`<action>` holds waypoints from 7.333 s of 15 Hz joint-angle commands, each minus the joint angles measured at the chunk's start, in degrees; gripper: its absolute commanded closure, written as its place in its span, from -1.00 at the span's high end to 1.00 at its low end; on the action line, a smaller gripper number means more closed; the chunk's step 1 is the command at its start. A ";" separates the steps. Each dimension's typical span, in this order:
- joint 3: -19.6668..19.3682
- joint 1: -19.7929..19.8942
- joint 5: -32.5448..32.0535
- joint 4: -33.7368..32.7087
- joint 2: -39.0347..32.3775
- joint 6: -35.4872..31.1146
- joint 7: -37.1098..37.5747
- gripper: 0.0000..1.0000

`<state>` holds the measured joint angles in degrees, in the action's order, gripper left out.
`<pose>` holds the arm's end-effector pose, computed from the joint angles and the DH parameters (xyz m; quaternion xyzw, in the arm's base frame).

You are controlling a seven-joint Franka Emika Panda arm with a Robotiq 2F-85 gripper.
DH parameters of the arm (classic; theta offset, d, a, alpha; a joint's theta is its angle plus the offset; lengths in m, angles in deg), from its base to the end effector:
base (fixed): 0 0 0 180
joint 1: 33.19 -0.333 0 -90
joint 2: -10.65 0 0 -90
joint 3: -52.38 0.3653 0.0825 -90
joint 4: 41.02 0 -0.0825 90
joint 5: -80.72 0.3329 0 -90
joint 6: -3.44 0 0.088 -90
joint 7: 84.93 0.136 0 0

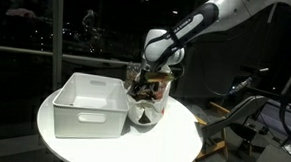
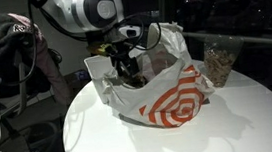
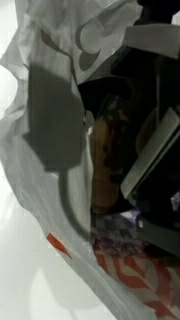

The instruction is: Transfer the items from the plastic to the box

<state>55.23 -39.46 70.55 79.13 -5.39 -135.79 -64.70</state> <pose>0.5592 0.0845 0.3474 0.9977 -0.0323 0.0395 0.0443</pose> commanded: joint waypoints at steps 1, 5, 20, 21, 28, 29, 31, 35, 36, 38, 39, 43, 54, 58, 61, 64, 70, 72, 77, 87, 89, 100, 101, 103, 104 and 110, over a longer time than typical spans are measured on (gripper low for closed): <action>-2.29 -2.54 -2.40 -3.09 -4.44 -2.42 4.26 1.00; -4.56 -4.13 -3.12 -3.66 -7.20 -3.64 6.14 0.48; -6.56 -5.02 0.11 0.27 5.19 9.71 11.52 -0.85; -6.06 -4.69 0.59 0.32 7.63 13.52 12.34 -0.85; 0.34 -3.96 -1.99 0.28 23.04 20.26 14.44 -0.85; 1.74 -3.94 -3.67 -0.02 23.96 18.91 14.95 -0.85; 4.74 -3.73 -7.40 -1.40 23.46 15.59 16.08 -0.85; 9.47 -4.10 -15.81 -4.53 18.65 9.61 18.58 -0.84; 10.35 -4.48 -17.97 -5.99 16.96 9.11 19.05 -0.84; 11.55 -5.54 -21.87 -9.47 13.65 9.38 19.20 -0.83; 11.84 -6.22 -23.09 -11.18 11.94 9.64 19.09 -0.83; 11.04 -8.97 -24.29 -16.83 4.50 8.97 15.68 -0.83; 7.30 -9.78 -10.61 -21.80 -7.29 6.38 -0.86 0.16; 6.54 -8.24 -2.28 -20.66 -3.45 11.02 -2.62 0.77; 4.92 -6.33 2.82 -16.91 1.24 13.76 -1.10 1.00; 2.82 -4.16 5.49 -12.88 4.31 13.53 0.28 1.00; 2.05 -0.38 12.71 -8.23 6.62 18.42 -5.39 1.00; 0.86 -1.05 9.81 -10.46 3.11 17.14 -3.48 1.00; 0.27 -1.30 8.11 -10.71 1.06 12.64 -0.24 1.00; -9.59 -2.07 -2.11 -15.80 -9.31 4.38 18.76 1.00; -8.82 -1.18 -0.28 -16.08 -10.02 5.41 15.18 1.00; -10.71 -0.30 -0.56 -18.24 -11.57 14.59 12.08 1.00; -11.08 -0.44 -1.11 -19.55 -13.02 14.20 13.65 1.00; -10.75 -0.07 0.19 -22.66 -16.02 12.55 15.41 1.00; -10.55 -0.02 1.13 -24.35 -17.37 11.66 16.71 1.00; -10.28 0.61 8.52 -32.53 -25.21 9.86 24.54 1.00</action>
<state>45.44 -39.04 76.77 52.29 -25.38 -125.75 -44.05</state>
